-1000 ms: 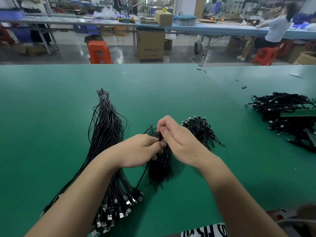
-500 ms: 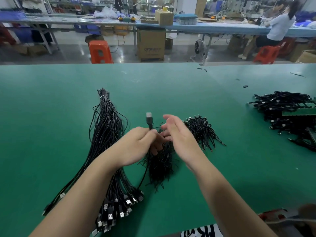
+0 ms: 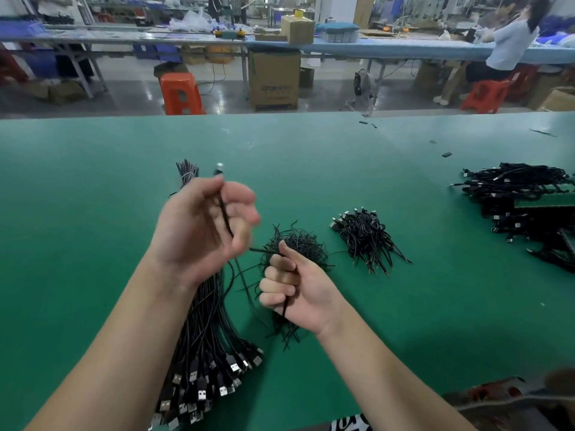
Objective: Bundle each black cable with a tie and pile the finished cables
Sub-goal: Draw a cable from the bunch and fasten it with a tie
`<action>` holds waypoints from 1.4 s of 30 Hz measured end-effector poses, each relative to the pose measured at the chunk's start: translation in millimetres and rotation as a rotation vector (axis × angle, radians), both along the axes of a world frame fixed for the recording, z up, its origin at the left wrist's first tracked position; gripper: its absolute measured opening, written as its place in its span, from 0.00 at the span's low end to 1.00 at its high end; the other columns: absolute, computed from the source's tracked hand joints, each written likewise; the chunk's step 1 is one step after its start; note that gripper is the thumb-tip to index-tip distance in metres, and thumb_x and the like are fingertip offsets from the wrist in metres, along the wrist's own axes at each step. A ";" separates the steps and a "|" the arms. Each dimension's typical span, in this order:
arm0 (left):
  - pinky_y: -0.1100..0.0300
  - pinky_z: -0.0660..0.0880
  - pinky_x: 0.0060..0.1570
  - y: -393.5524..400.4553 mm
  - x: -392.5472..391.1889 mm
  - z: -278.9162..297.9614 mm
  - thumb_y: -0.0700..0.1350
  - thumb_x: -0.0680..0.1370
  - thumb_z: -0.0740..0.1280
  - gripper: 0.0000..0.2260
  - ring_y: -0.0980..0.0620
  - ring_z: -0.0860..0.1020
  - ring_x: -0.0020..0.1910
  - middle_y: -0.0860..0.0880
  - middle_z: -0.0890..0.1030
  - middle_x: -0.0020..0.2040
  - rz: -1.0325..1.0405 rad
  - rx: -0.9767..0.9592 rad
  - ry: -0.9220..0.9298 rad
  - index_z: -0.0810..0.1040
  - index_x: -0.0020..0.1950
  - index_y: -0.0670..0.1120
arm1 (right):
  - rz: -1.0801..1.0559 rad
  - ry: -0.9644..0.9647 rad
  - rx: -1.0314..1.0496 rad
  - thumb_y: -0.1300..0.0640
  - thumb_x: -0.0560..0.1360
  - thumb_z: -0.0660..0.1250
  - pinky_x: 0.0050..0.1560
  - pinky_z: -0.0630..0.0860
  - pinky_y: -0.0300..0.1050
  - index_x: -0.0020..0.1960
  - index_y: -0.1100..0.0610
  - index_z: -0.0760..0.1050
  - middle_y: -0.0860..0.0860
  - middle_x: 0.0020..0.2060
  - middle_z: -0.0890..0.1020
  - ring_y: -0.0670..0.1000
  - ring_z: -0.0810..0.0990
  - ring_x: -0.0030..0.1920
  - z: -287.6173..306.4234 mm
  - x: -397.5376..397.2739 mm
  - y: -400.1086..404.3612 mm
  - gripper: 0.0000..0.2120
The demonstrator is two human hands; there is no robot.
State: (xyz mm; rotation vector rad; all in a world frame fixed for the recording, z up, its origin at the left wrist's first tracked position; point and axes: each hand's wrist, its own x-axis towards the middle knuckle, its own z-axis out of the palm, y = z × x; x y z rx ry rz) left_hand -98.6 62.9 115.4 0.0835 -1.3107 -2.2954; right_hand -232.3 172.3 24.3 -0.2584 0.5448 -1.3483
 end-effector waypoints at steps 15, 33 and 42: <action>0.49 0.80 0.58 8.3 2.1 -59.9 0.47 0.86 0.56 0.18 0.49 0.85 0.50 0.43 0.86 0.50 -0.002 -0.687 -0.912 0.82 0.53 0.40 | -0.089 0.454 -0.095 0.48 0.80 0.63 0.24 0.58 0.37 0.36 0.52 0.74 0.46 0.25 0.63 0.45 0.59 0.24 0.3 -11.1 -4.7 0.16; 0.65 0.52 0.20 -2.1 -1.1 -57.1 0.47 0.82 0.57 0.16 0.58 0.54 0.19 0.52 0.72 0.28 -0.001 0.229 -0.190 0.81 0.42 0.43 | 0.032 0.318 -0.046 0.48 0.82 0.60 0.25 0.58 0.37 0.38 0.53 0.72 0.46 0.23 0.63 0.46 0.57 0.25 -33.8 -6.4 4.4 0.16; 0.63 0.74 0.28 -3.6 20.7 -59.3 0.50 0.86 0.56 0.17 0.50 0.82 0.29 0.44 0.86 0.53 -0.433 -0.686 -0.966 0.80 0.58 0.42 | 0.088 0.296 -0.103 0.50 0.83 0.57 0.23 0.58 0.35 0.40 0.53 0.73 0.45 0.23 0.64 0.43 0.58 0.22 -21.8 -14.7 8.9 0.15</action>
